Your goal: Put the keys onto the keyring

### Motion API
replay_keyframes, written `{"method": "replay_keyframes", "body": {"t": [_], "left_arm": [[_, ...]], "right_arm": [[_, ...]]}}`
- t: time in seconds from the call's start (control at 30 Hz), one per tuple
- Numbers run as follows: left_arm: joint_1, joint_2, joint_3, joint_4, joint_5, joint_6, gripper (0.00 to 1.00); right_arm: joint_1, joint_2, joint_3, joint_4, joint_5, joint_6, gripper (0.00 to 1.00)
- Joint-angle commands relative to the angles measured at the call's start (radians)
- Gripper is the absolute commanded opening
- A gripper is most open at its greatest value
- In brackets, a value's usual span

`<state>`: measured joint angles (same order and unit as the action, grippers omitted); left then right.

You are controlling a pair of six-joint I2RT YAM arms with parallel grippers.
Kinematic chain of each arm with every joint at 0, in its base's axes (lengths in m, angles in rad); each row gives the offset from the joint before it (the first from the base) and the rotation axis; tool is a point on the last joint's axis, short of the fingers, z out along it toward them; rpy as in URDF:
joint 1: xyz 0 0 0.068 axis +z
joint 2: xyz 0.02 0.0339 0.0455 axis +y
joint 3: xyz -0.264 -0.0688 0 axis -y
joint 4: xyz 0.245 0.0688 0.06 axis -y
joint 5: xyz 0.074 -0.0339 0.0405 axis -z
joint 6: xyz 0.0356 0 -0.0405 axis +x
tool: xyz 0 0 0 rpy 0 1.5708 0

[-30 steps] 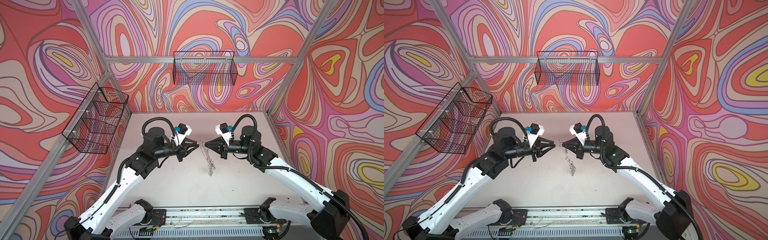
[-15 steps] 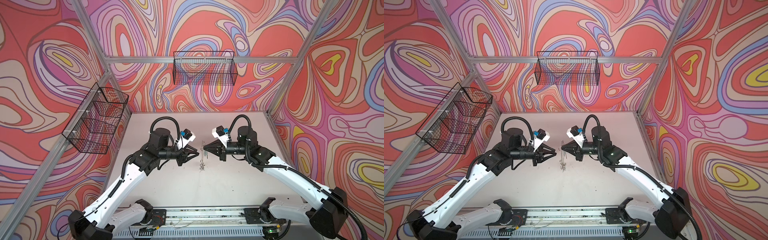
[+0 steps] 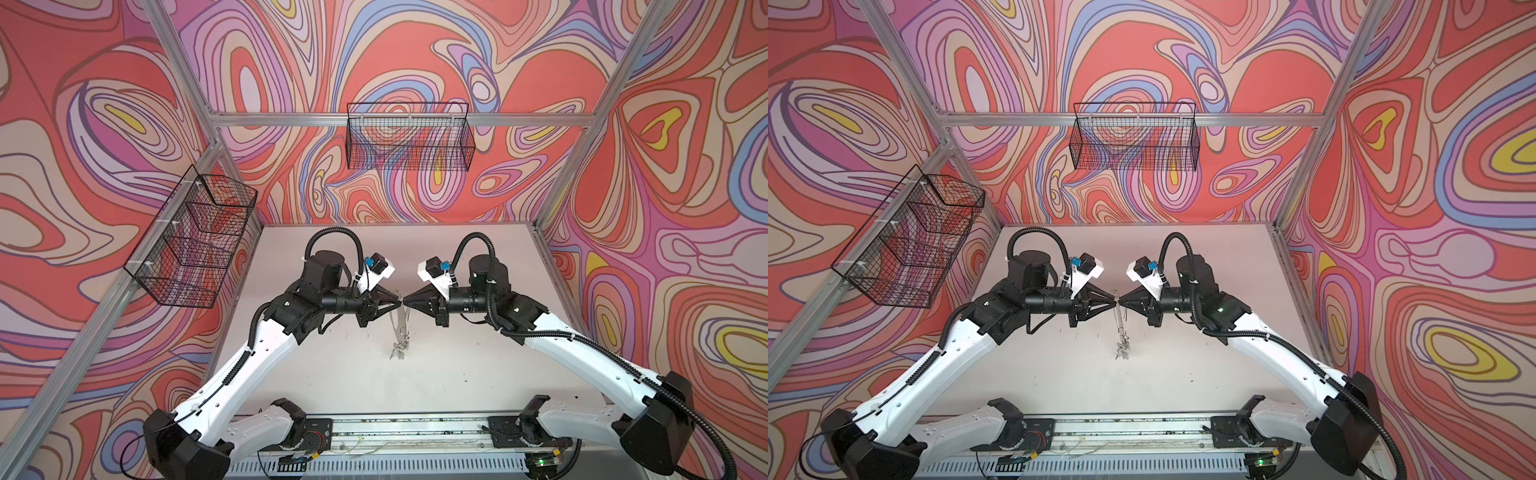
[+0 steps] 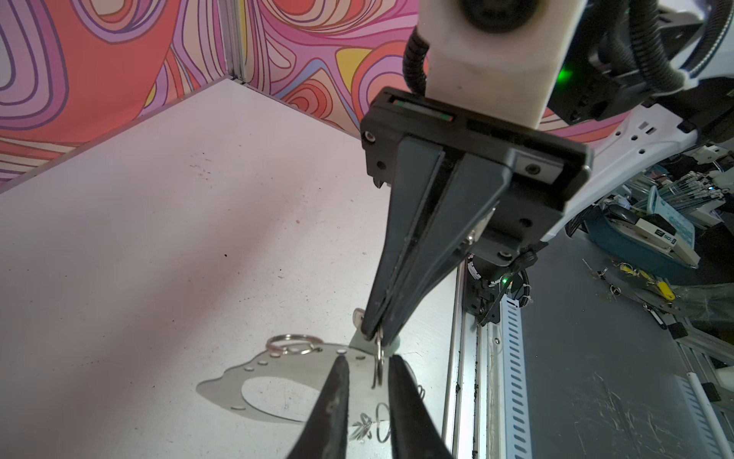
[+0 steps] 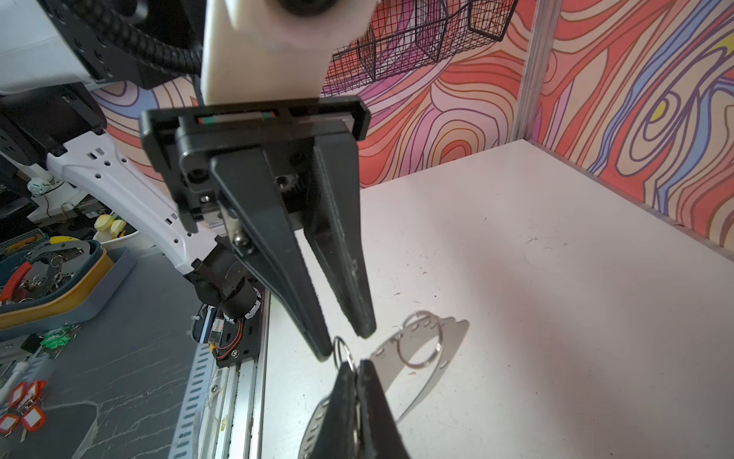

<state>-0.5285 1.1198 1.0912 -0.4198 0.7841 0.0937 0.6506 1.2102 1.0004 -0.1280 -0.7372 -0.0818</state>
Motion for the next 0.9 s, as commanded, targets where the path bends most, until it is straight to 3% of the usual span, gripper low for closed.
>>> {"method": "replay_keyframes", "body": {"t": [0.0, 0.13, 0.4, 0.7, 0.87], "left_arm": [[0.004, 0.02, 0.036, -0.002, 0.035, 0.016, 0.17], [0.004, 0.041, 0.048, -0.016, 0.071, 0.017, 0.16], [0.004, 0.048, 0.043, -0.025, 0.092, 0.039, 0.0], [0.003, 0.016, 0.004, 0.036, 0.056, 0.028, 0.0], [0.004, -0.064, -0.096, 0.251, 0.015, -0.044, 0.0]], "right_arm": [[0.008, -0.001, 0.028, 0.014, 0.002, -0.027, 0.0], [0.01, -0.002, 0.029, 0.018, -0.001, -0.025, 0.0], [0.011, -0.007, 0.026, 0.022, 0.005, -0.026, 0.0], [0.011, -0.032, 0.007, 0.048, 0.027, -0.008, 0.0], [0.011, -0.107, -0.067, 0.115, 0.127, 0.011, 0.19]]}}
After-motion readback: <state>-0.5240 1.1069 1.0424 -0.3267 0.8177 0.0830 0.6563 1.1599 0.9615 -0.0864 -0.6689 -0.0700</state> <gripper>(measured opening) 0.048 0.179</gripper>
